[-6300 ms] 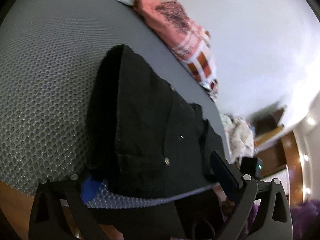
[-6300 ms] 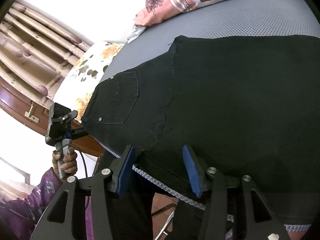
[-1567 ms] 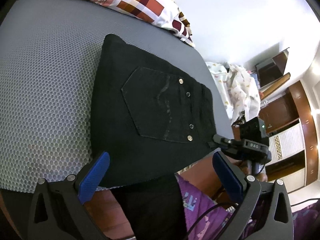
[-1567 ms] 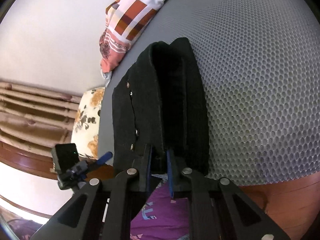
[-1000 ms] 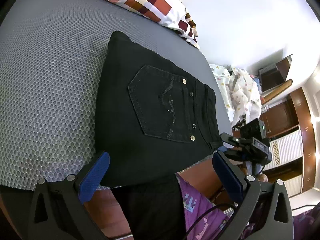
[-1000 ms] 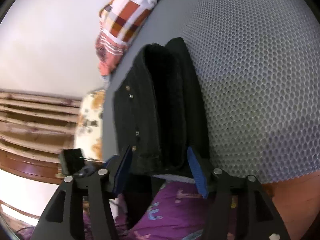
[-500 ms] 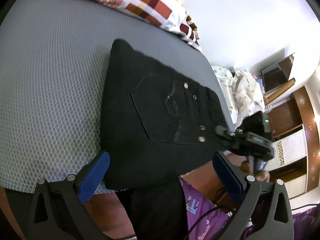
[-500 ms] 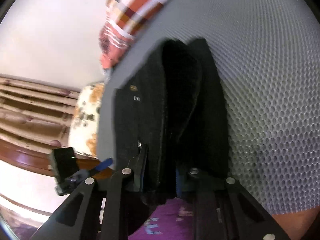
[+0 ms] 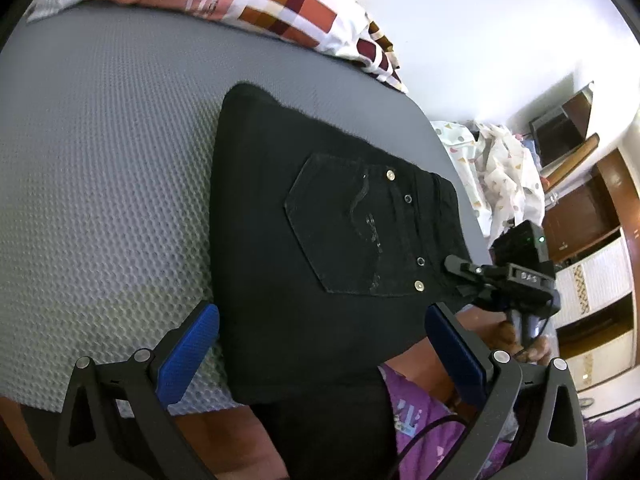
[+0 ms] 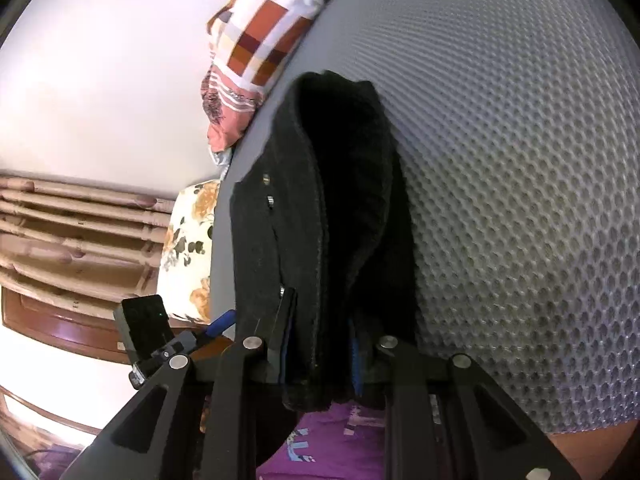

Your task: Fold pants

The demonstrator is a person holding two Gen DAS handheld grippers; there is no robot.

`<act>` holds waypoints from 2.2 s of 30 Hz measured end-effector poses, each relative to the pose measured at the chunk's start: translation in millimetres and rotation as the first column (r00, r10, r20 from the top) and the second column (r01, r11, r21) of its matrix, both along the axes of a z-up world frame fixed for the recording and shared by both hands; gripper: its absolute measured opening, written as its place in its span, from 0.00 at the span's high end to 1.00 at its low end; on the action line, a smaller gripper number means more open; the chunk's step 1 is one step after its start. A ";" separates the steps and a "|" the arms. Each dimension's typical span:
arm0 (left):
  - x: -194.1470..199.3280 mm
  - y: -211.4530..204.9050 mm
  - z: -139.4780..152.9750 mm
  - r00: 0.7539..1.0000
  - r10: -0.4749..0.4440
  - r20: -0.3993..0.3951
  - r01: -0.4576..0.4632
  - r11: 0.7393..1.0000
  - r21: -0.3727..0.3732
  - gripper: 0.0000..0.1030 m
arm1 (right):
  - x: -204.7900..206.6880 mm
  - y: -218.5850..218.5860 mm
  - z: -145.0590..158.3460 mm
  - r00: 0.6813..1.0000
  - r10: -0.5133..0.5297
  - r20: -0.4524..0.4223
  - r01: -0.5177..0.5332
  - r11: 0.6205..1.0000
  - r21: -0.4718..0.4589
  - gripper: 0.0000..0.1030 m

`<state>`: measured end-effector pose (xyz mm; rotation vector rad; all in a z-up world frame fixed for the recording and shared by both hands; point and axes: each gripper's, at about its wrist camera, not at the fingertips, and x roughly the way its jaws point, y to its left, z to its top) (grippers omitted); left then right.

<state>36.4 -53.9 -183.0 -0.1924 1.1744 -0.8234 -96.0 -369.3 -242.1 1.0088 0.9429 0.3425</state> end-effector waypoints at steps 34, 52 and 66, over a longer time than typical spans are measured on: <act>38.1 -58.2 -31.1 0.975 -0.106 0.195 0.031 0.936 0.352 0.01 | 38.3 8.6 23.6 0.998 -0.025 0.065 0.045 0.942 -0.333 0.47; 43.4 -64.3 -40.4 0.972 -0.115 0.204 0.040 0.940 0.340 0.00 | 41.6 2.7 17.2 0.986 0.040 0.162 -0.012 0.985 -0.170 0.02; 42.0 -67.3 -41.1 0.956 -0.156 0.250 0.067 0.941 0.332 0.00 | 48.1 3.6 17.6 0.985 0.082 0.152 -0.055 0.983 -0.174 0.01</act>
